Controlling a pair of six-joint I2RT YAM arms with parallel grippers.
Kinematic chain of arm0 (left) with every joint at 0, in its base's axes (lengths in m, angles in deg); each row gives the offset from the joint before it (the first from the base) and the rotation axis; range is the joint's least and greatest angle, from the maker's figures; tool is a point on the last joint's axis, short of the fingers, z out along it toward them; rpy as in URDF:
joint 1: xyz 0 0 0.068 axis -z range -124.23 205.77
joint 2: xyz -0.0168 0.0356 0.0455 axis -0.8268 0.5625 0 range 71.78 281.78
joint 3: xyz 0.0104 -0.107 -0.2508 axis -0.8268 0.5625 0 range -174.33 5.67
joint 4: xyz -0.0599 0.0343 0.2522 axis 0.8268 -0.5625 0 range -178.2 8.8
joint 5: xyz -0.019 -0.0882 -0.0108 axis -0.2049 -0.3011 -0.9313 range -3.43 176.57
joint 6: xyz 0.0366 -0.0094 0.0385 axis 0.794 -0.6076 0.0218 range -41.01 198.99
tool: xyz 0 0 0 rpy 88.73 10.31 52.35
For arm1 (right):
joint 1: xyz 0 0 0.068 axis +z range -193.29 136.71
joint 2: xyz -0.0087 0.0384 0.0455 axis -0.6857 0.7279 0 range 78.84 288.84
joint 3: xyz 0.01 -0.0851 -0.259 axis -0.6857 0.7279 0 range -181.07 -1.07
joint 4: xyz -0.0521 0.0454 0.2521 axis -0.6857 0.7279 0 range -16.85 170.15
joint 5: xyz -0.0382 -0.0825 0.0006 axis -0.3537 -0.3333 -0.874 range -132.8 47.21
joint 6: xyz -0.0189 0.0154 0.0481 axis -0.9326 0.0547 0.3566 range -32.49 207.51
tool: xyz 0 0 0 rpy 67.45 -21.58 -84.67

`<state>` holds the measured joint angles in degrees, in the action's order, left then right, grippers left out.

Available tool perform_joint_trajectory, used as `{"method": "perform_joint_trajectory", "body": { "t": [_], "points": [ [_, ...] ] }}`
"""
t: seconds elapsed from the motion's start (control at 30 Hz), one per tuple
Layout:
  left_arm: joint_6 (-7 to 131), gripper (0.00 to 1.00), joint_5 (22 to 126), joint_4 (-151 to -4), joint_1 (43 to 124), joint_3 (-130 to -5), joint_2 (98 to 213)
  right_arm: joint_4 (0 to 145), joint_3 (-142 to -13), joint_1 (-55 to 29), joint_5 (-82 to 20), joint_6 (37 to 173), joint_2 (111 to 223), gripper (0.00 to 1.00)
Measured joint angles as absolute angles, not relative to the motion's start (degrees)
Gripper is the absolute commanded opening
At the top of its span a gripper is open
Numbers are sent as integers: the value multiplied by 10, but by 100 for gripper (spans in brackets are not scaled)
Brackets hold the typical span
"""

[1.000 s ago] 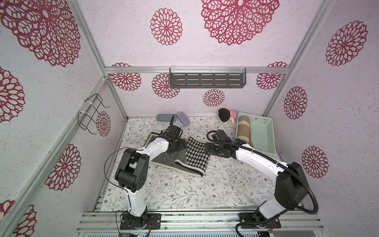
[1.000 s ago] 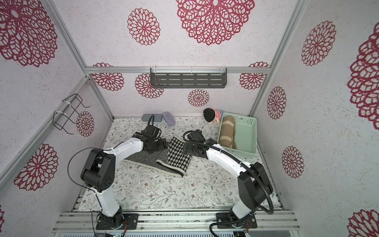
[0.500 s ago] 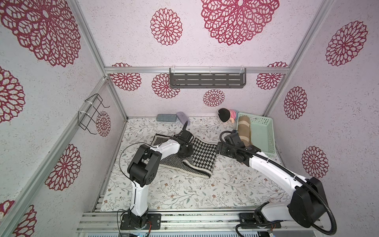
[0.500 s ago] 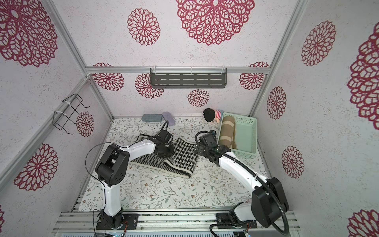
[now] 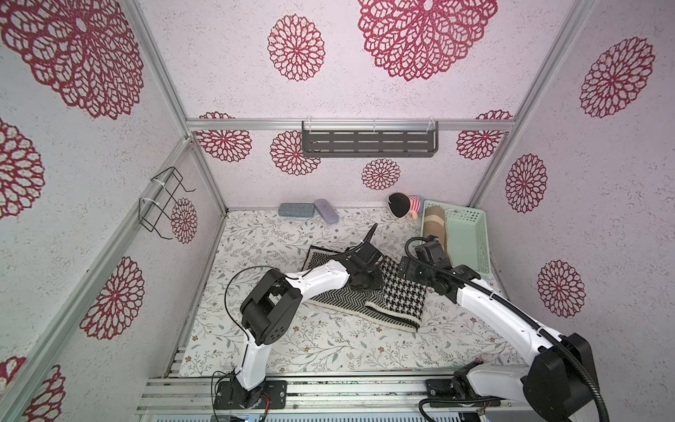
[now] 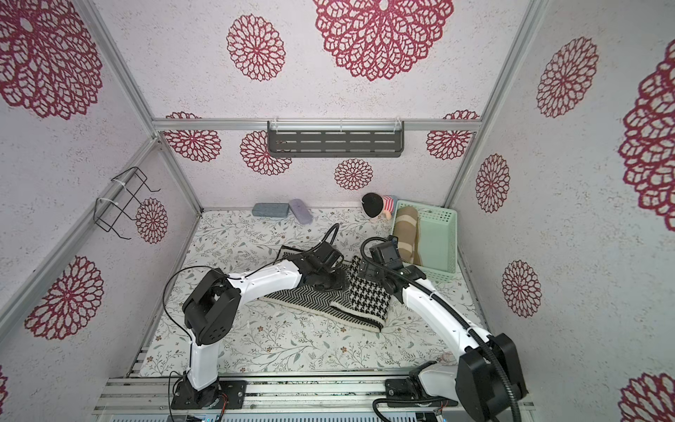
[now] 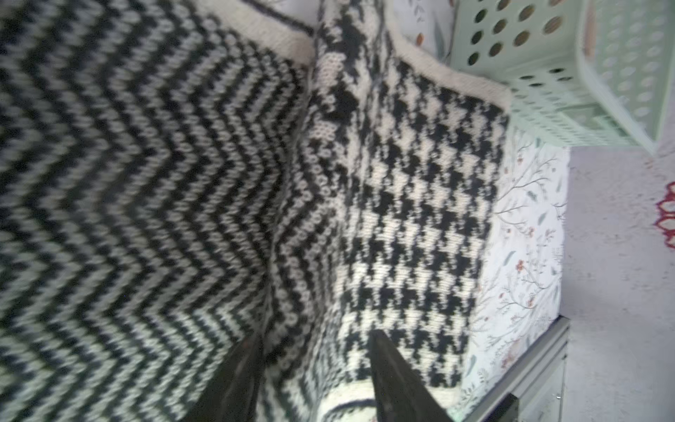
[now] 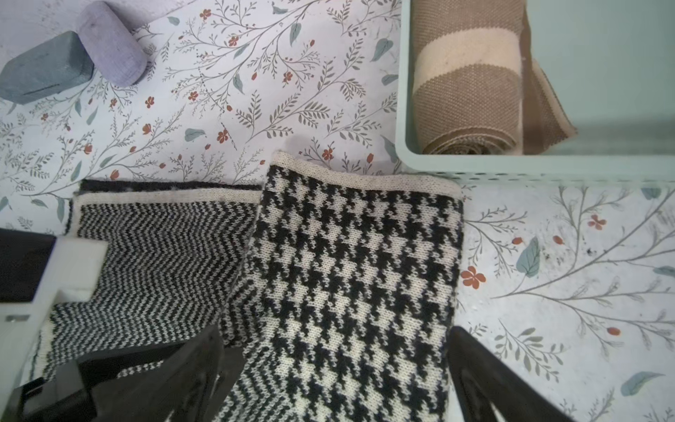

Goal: Roll up the scarf and place it into the basket
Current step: Fold the scarf at the center of the board.

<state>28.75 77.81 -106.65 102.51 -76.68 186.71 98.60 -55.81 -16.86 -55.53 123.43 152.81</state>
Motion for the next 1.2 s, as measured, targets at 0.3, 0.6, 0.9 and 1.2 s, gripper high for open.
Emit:
{"method": "perform_joint_trajectory", "body": {
  "t": [0.3,0.6,0.9,1.2],
  "points": [
    [279,53,739,-1050,1019,-707,1866,976,-648,-168,-540,1213,1689,85],
    [288,48,702,-1043,1019,-707,1866,974,-730,-165,-532,1209,1818,73],
    [309,46,688,-1065,1019,-708,1866,971,-774,-165,-530,1205,1890,67],
    [323,16,682,-1086,1019,-710,1866,965,-792,-165,-514,1201,1915,41]
  ]
}}
